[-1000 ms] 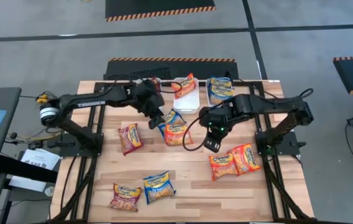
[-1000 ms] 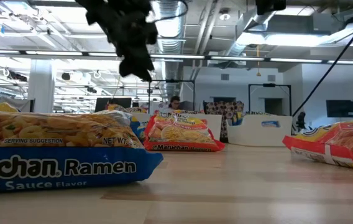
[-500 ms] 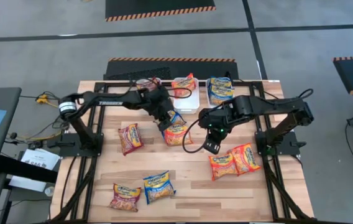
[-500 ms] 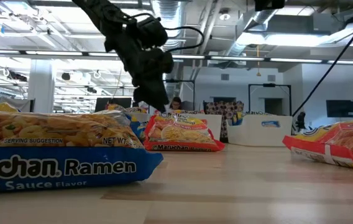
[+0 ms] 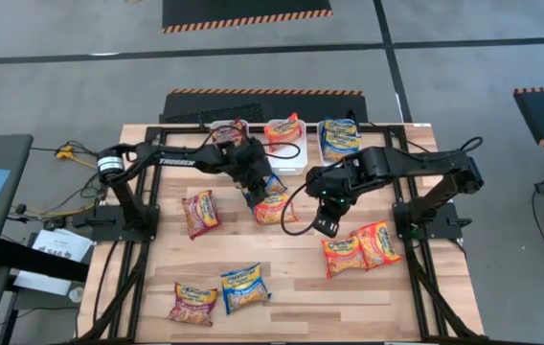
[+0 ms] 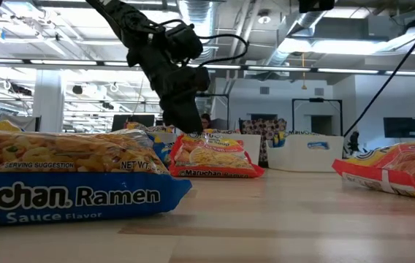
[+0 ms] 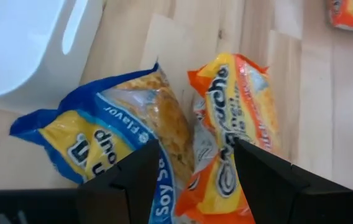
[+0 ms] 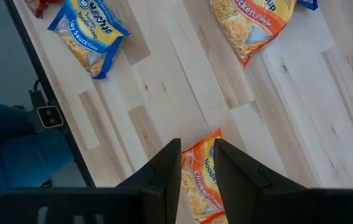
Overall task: Sort Maruchan noodles
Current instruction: Put the orange noodle pack into the middle white bin
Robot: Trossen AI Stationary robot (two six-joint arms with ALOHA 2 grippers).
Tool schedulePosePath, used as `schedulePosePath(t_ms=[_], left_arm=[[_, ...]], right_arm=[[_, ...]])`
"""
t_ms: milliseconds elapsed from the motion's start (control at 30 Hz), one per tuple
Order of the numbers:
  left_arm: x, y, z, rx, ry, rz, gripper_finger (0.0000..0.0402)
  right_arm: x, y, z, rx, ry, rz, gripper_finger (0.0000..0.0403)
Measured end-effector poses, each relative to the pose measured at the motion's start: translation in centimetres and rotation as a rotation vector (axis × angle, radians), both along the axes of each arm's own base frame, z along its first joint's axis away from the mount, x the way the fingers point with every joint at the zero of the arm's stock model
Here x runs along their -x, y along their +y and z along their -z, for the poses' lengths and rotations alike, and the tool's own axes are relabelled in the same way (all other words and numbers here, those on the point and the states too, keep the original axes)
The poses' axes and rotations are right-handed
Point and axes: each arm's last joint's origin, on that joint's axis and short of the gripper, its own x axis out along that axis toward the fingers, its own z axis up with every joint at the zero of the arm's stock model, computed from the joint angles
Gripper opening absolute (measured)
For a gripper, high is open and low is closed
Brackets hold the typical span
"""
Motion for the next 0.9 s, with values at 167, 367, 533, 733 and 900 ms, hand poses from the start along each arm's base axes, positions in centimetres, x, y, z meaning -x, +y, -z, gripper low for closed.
schedulePosePath(t_ms=[167, 367, 533, 733, 900], left_arm=[[-0.2, -0.3, 1.1, 0.020, 0.034, 0.014, 0.0194], [-1.0, -0.7, 2.4, 0.047, 0.042, 0.038, 0.0194], [-1.3, -0.9, 3.2, 0.055, 0.049, 0.050, 0.0192], [-1.5, -1.0, 3.6, 0.059, 0.057, 0.046, 0.0127], [-1.5, -1.1, 3.7, 0.067, 0.054, 0.069, 0.0028]], right_arm=[[0.0, 0.0, 0.0, 0.000, -0.002, 0.000, 0.0119], [-0.2, 0.0, -0.1, -0.005, -0.020, 0.007, 0.0119], [-0.4, 0.0, -0.2, -0.008, -0.042, 0.007, 0.0119], [-0.4, 0.0, -0.2, -0.008, -0.046, 0.007, 0.0119], [-0.4, 0.0, -0.2, -0.008, -0.046, 0.008, 0.0119]])
